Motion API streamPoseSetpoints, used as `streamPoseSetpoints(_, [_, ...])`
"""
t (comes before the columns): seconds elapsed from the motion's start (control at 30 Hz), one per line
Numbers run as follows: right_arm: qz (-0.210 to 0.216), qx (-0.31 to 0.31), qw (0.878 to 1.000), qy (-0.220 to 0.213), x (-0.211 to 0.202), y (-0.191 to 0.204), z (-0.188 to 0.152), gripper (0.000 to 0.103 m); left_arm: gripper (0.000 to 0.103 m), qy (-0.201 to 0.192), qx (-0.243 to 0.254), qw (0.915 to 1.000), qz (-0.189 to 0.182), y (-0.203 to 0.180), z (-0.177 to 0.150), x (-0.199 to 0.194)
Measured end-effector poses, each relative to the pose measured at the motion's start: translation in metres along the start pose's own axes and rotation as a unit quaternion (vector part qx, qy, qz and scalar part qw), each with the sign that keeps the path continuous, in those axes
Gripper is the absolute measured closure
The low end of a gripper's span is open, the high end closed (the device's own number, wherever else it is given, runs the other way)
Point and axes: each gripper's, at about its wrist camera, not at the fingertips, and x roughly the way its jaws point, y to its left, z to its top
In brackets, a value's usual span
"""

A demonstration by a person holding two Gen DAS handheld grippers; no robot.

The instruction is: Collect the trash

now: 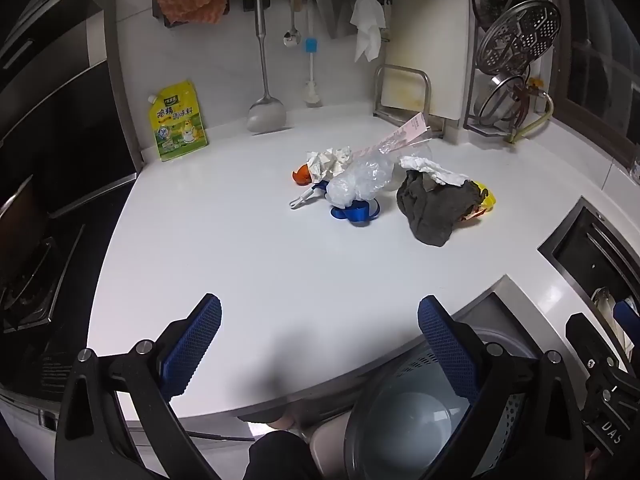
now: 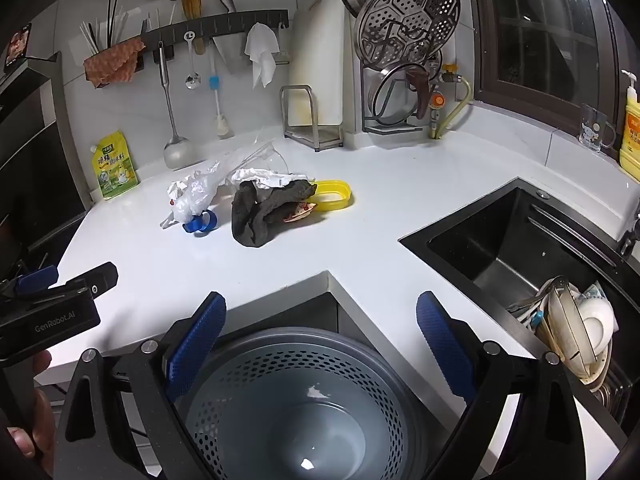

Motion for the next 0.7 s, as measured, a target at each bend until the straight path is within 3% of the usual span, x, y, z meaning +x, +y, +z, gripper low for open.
streamPoseSetpoints(0.7, [-0.006,-0.004,1.0,0.0,-0.0046,0.0052,-0.0027,0.011,0.006,-0.008,0.014,0.9999,-0.003,-0.0011,-0.0088,-0.0041])
